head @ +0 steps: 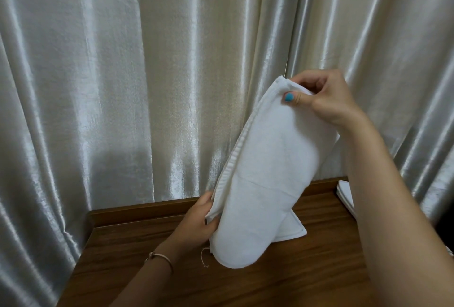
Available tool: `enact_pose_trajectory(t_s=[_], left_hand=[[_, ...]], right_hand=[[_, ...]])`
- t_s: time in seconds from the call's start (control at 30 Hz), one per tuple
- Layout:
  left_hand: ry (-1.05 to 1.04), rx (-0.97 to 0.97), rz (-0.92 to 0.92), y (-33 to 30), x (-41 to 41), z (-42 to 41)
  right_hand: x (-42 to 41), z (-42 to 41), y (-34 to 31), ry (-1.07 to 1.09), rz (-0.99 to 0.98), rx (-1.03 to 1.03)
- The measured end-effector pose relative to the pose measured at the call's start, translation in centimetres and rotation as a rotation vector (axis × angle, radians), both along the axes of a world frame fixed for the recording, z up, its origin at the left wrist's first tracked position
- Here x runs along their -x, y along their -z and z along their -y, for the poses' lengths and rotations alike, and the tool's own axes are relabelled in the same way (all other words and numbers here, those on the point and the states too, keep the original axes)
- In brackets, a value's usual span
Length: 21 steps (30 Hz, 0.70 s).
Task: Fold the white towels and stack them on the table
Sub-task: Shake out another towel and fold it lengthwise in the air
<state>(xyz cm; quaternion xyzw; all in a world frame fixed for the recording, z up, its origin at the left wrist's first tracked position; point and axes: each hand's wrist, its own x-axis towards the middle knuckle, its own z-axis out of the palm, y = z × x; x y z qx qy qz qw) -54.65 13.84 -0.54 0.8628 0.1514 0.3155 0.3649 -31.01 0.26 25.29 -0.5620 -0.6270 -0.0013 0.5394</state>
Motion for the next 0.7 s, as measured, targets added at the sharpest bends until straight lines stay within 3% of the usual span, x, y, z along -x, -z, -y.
enact_pose_trajectory(t_s=[0.2, 0.37, 0.53, 0.7], left_hand=[[-0.057, -0.109, -0.176, -0.2, 0.9, 0.0], [-0.149, -0.184, -0.192, -0.3, 1.5, 0.7], [-0.155, -0.402, -0.243, 0.0, 1.5, 0.7], [-0.207, -0.273, -0.172, -0.1, 1.3, 1.2]], right_hand=[[-0.6, 0.5, 0.0, 0.009, 0.006, 0.002], [-1.0, 0.7, 0.4, 0.025, 0.007, 0.000], [-1.3, 0.8, 0.7, 0.060, -0.001, 0.021], [-1.9, 1.0, 0.6, 0.110, -0.014, 0.029]])
